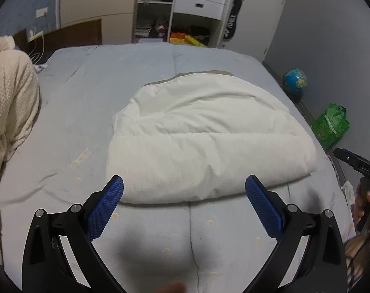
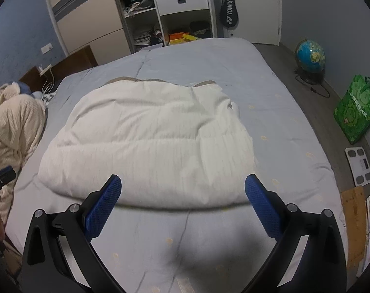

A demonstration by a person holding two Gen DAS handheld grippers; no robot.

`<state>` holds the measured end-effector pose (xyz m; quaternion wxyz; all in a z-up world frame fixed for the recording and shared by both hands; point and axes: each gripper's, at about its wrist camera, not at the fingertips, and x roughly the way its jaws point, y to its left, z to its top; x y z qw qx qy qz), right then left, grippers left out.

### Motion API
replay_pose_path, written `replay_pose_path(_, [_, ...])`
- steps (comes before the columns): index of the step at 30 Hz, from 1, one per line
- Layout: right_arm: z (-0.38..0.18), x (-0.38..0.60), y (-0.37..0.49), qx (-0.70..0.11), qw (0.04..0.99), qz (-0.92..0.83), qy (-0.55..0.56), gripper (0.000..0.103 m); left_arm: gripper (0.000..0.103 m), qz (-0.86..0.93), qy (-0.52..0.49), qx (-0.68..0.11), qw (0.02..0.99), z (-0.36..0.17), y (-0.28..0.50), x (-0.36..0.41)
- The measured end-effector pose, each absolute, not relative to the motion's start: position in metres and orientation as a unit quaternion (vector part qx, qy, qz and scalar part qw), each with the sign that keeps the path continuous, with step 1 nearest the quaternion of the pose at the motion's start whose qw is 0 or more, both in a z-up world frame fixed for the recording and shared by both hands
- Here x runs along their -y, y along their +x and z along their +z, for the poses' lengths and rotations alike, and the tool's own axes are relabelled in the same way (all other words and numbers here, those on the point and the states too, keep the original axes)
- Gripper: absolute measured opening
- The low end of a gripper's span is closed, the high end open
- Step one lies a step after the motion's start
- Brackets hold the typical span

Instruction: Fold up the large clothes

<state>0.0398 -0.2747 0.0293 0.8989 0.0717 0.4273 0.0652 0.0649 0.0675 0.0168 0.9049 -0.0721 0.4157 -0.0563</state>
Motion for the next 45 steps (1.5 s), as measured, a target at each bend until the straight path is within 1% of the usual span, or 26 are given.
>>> replay_pose_path(9, [0.038,0.288,0.011,-0.420,0.902,0.070,0.075,0.096,0.096,-0.049,-0.037,-0.390,0.919,0.024,0.034,-0.040])
replay_pose_path(18, [0.045,0.281,-0.006,-0.413,0.905,0.079,0.064,0.096,0.096,-0.058,-0.006,-0.390,0.919,0.019,0.026,-0.017])
replay_pose_path(28, [0.039,0.265,-0.012,-0.433,0.897,0.072,0.059,0.096,0.096,-0.043,-0.002,-0.407,0.913,0.007,0.025,-0.012])
replay_pose_path(45, [0.035,0.259,-0.012,-0.444,0.892,0.071,0.045,0.096,0.096,-0.039,-0.021,-0.411,0.910,0.008,0.024,-0.017])
